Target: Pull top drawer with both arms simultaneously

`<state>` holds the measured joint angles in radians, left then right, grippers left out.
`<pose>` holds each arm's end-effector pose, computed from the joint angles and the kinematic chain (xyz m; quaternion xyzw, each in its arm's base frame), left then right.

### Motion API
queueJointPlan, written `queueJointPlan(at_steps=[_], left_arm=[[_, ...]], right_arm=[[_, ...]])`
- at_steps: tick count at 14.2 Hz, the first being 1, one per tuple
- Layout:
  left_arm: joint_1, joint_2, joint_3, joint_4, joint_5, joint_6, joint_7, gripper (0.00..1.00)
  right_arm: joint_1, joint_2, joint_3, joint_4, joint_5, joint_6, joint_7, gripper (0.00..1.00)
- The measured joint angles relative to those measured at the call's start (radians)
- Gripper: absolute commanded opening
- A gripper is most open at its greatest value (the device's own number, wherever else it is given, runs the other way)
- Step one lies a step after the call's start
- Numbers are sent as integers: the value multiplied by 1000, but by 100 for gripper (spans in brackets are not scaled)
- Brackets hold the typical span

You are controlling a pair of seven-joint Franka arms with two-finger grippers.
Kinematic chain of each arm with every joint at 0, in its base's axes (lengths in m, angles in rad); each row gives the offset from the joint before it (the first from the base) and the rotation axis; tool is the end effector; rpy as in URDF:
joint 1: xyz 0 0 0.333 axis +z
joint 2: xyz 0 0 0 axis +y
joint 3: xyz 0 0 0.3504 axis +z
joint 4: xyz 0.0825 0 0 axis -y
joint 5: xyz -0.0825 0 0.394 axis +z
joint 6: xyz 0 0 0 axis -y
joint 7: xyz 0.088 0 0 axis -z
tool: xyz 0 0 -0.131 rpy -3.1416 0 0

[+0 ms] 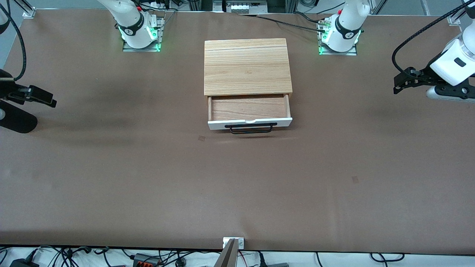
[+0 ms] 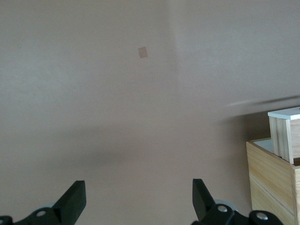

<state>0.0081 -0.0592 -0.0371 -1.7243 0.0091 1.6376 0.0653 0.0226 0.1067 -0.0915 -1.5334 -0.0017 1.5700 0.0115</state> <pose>0.5458 -0.0152 0.5993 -0.9988 0.0474 0.0139 0.0054 0.5954 -0.0385 0.5911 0.9986 -0.0400 -0.0350 0.0047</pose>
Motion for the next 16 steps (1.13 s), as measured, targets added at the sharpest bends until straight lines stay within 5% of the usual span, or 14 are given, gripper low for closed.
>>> queueJointPlan(at_steps=[5,16], left_arm=[[0,5,1,0,0,-1,0,100],[0,5,1,0,0,-2,0,100]], right_arm=[[0,-87,0,-154,-2,107,-5,100],[4,-124,1,-158,-2,110,-15,100]])
